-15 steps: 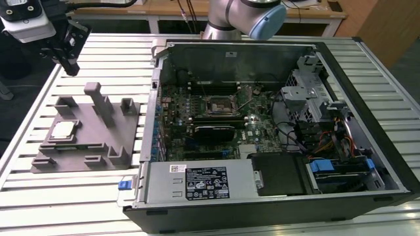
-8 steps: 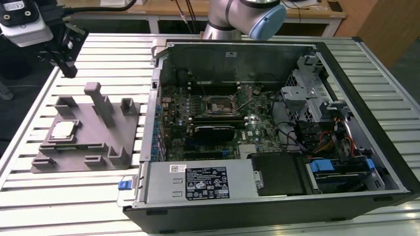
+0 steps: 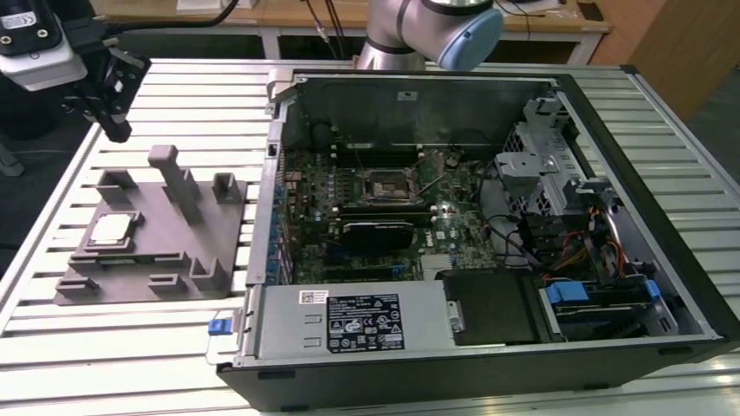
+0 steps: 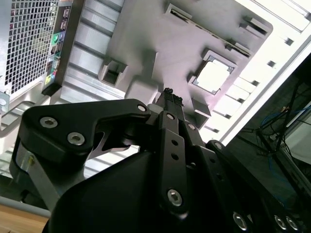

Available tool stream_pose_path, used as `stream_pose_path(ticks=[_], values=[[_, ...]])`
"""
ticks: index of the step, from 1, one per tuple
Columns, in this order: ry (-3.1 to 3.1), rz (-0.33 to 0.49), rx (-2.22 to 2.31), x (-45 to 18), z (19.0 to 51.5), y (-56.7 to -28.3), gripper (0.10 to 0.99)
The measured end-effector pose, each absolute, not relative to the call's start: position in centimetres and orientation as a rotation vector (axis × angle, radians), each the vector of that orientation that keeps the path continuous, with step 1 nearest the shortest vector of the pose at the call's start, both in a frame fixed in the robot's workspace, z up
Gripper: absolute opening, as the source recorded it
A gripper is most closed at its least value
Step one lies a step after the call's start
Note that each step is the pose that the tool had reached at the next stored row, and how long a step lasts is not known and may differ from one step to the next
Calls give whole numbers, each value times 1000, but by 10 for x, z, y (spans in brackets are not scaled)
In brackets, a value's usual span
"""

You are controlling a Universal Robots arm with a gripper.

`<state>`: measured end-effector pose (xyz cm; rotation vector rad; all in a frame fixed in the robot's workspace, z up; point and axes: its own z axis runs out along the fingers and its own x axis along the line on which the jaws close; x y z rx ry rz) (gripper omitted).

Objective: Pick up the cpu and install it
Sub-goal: 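Reach for the cpu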

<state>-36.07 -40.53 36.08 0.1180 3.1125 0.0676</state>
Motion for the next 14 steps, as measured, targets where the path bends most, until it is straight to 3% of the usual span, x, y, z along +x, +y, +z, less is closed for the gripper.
stream_pose_path(ticks=[14], values=[[3113, 68, 118, -373, 346, -405, 106]])
